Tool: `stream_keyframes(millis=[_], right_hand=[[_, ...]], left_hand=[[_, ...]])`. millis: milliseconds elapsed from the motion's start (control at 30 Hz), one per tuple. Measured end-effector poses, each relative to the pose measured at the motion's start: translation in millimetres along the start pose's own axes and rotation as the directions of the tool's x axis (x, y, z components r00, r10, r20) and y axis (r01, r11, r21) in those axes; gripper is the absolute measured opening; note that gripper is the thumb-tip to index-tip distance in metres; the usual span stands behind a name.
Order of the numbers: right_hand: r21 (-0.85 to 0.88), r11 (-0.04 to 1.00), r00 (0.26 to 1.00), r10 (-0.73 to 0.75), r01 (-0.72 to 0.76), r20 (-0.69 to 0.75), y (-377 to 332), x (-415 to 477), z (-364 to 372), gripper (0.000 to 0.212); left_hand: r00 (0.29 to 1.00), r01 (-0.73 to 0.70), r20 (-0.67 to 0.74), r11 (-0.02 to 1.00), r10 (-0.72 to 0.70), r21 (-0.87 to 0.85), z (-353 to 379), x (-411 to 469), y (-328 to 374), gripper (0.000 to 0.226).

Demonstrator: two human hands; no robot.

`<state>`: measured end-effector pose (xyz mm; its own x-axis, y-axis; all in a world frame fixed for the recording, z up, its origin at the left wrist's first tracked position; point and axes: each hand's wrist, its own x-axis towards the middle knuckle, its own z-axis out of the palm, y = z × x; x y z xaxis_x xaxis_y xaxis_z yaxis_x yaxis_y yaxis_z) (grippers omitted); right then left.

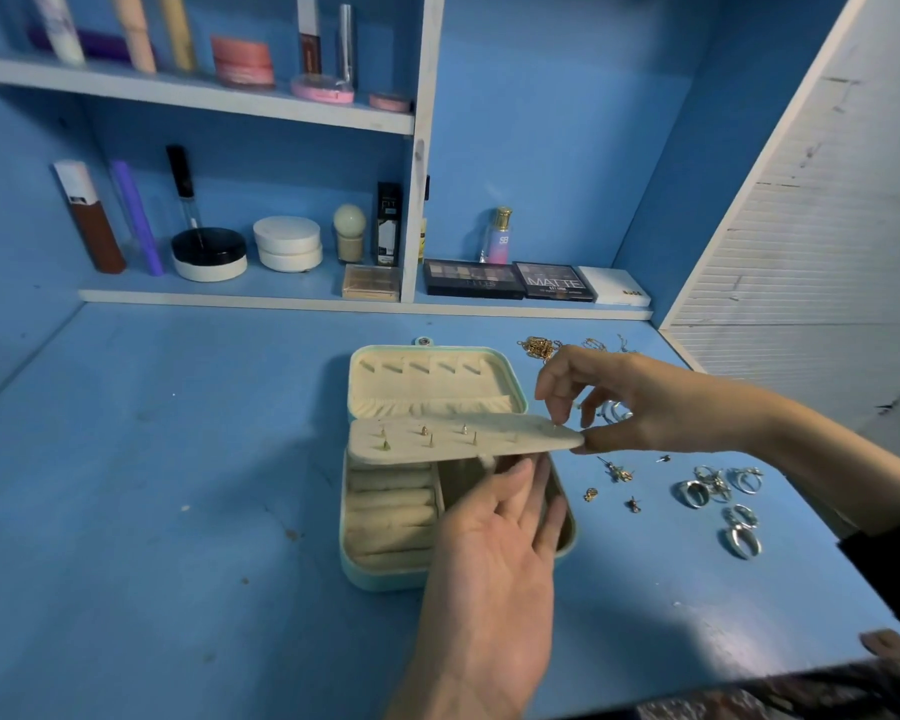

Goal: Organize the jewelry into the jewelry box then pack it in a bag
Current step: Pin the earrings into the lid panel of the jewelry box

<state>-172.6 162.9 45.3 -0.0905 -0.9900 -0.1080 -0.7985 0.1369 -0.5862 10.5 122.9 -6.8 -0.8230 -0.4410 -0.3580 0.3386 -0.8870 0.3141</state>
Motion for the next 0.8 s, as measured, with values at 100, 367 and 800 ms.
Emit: stream_keyframes(millis=[100, 367, 800], right_hand=[[0.065, 0.998, 1.0, 0.005, -0.003, -0.018, -1, 1, -3, 0.034], [0.206, 0.978, 0.991, 0.047, -0.02, -0.127, 0, 11, -11, 0.022], [0.303, 0.952, 0.935, 0.146, -0.043, -0.324, 10, 32, -6, 0.011]], left_hand=[[1.0, 0.018, -0.021, 0.999, -0.019, -0.033, 3, 1, 3, 0.036], [1.0, 0.024, -0.008, 0.998, -0.025, -0.053, 14, 11, 14, 0.026], [0.977, -0.195, -0.061, 0.973, 0.204, 0.119, 11, 12, 45, 0.022]])
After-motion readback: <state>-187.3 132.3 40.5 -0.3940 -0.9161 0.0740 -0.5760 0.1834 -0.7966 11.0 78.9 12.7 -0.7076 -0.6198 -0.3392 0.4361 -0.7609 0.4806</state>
